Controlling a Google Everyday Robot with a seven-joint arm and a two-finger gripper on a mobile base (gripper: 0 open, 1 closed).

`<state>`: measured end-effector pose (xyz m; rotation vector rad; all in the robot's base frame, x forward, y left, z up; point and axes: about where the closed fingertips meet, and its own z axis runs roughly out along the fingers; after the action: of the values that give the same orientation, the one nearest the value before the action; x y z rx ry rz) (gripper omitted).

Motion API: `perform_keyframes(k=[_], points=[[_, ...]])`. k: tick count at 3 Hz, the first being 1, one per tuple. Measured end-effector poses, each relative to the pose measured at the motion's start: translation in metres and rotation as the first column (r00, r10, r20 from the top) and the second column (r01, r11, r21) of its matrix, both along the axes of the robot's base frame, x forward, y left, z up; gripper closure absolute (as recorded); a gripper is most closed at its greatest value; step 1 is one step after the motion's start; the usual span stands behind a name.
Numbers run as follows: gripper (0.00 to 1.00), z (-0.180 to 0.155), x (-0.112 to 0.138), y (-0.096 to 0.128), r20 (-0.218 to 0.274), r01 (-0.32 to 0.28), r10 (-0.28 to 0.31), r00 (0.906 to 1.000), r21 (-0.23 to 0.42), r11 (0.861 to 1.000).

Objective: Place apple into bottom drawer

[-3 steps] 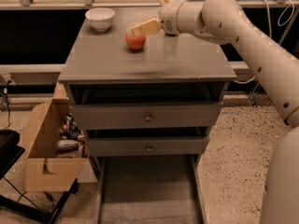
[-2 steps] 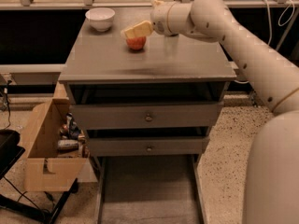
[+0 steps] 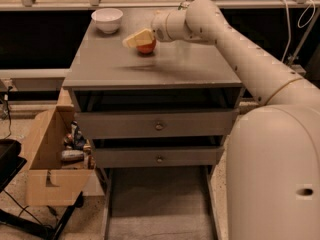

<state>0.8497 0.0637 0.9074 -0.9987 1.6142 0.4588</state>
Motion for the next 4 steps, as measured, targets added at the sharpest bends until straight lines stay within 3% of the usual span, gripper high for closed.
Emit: perform_keyframes(k=[1,2,4], points=[[0.0,-0.023,0.005,0.005,-0.056,0.012,-0.012,0.9983,0.002,1.0],[0.26,-0.045,0.001,0.0,-0.119,0.038,-0.038,0.9922,-0.004,0.999],[0.72,-0.057,-0.003,0.001,-0.149,0.047,-0.046,0.9878,0.001,0.999]])
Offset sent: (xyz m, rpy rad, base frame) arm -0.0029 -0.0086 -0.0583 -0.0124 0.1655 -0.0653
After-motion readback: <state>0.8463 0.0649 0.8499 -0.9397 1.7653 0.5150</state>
